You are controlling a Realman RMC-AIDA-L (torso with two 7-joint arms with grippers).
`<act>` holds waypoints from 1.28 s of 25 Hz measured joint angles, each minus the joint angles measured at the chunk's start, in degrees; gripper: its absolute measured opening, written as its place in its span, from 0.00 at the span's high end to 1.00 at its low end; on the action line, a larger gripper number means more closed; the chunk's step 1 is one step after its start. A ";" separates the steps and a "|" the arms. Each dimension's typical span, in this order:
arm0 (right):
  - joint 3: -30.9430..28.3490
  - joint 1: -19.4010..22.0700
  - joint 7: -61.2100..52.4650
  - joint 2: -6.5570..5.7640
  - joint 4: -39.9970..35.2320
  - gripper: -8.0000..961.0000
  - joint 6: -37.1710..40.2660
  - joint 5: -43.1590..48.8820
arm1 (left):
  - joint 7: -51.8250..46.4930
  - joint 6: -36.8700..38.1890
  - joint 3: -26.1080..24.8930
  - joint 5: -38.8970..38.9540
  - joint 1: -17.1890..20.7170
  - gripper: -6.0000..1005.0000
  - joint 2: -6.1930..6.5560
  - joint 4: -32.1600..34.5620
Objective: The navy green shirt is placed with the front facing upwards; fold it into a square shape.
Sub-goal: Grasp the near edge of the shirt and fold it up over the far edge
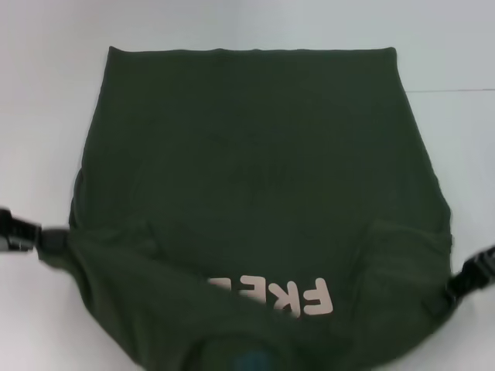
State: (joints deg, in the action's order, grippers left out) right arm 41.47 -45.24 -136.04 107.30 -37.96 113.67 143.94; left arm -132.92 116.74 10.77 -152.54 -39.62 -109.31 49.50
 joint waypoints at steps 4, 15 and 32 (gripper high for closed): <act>-8.01 1.61 -0.03 -2.35 -0.01 0.93 -1.57 -3.14 | -0.32 -3.75 -4.18 4.00 0.98 0.95 0.17 -0.42; -18.17 6.49 0.14 -2.86 -0.01 0.93 -12.95 -11.12 | 0.27 -17.93 -6.38 18.48 5.34 0.95 -1.79 -6.13; -18.59 10.59 10.47 4.75 0.25 0.93 -34.04 -24.62 | 10.66 -33.96 -6.06 29.03 4.42 0.95 -6.19 -14.80</act>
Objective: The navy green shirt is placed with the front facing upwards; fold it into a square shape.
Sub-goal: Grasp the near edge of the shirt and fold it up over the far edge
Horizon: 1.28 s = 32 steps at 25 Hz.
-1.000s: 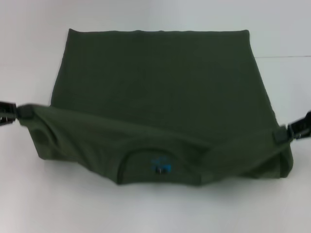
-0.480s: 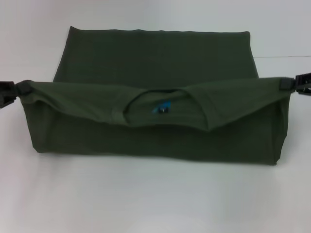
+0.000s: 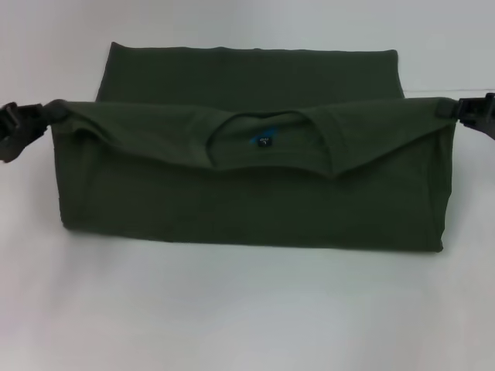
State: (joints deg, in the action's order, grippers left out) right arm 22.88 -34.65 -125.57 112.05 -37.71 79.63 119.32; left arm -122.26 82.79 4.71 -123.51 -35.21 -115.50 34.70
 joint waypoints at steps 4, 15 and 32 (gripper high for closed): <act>-0.04 0.03 1.00 1.21 0.14 0.93 -3.37 -0.21 | 3.26 -4.31 0.31 0.67 -1.24 0.95 -1.48 -0.93; 0.22 -0.16 3.02 3.89 0.50 0.93 -12.01 -0.90 | 9.68 -15.06 1.42 3.58 -3.52 0.95 -4.12 -4.07; 1.53 -1.02 5.94 6.92 1.90 0.93 -22.06 -0.95 | 21.96 -28.03 1.62 8.21 -7.73 0.95 -7.33 -8.42</act>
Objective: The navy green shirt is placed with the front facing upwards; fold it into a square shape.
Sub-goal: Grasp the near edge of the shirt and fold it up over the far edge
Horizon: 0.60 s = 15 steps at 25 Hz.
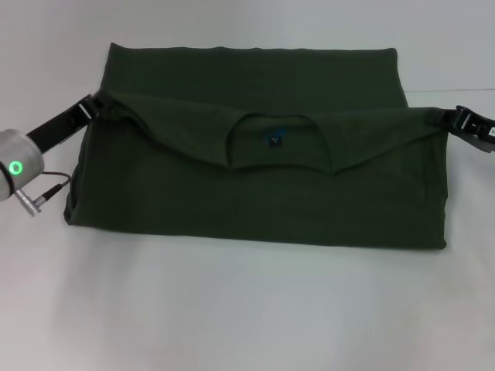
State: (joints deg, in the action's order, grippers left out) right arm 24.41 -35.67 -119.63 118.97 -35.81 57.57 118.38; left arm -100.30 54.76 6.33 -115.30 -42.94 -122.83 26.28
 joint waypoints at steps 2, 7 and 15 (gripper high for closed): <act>0.01 -0.11 0.01 0.13 0.04 0.93 -0.78 0.00 | 1.68 -0.92 0.00 0.98 -0.55 0.95 -0.10 -0.65; -0.07 -0.35 0.05 0.37 0.12 0.93 -2.45 -0.50 | 4.11 -2.13 0.00 3.55 -1.73 0.95 -0.20 -1.30; 0.05 -0.77 2.60 0.48 2.21 0.93 -4.16 -2.71 | 7.06 -6.44 -0.01 5.31 -2.17 0.95 -0.97 -1.77</act>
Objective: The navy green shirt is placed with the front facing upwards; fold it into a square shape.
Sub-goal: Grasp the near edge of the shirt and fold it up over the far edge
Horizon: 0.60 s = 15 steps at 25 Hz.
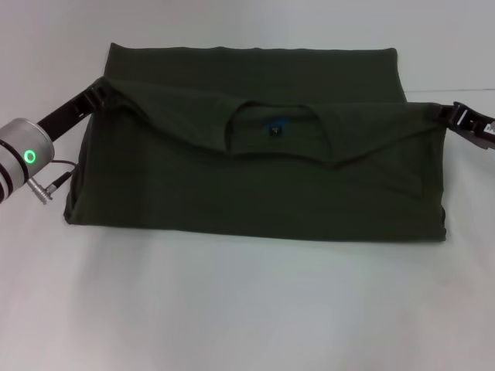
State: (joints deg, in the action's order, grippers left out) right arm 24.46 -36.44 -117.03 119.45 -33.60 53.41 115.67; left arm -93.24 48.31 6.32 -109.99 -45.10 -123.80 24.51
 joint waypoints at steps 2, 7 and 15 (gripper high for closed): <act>0.02 -0.29 0.39 0.00 0.70 0.93 -0.82 0.01 | 1.67 -1.15 -0.03 1.14 0.00 0.95 0.01 -0.92; 1.37 -0.62 0.46 -0.02 0.98 0.93 -2.20 0.01 | 6.86 -1.99 -0.05 4.68 -0.04 0.95 0.00 -2.79; 2.33 -1.03 4.64 -0.02 2.31 0.86 -3.70 -2.26 | 19.85 -2.59 -0.22 14.42 -0.08 0.95 -0.12 -6.83</act>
State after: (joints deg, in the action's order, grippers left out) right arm 26.79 -37.47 -112.39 119.43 -31.29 49.71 113.41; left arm -73.39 45.72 6.10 -95.57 -45.18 -123.92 17.68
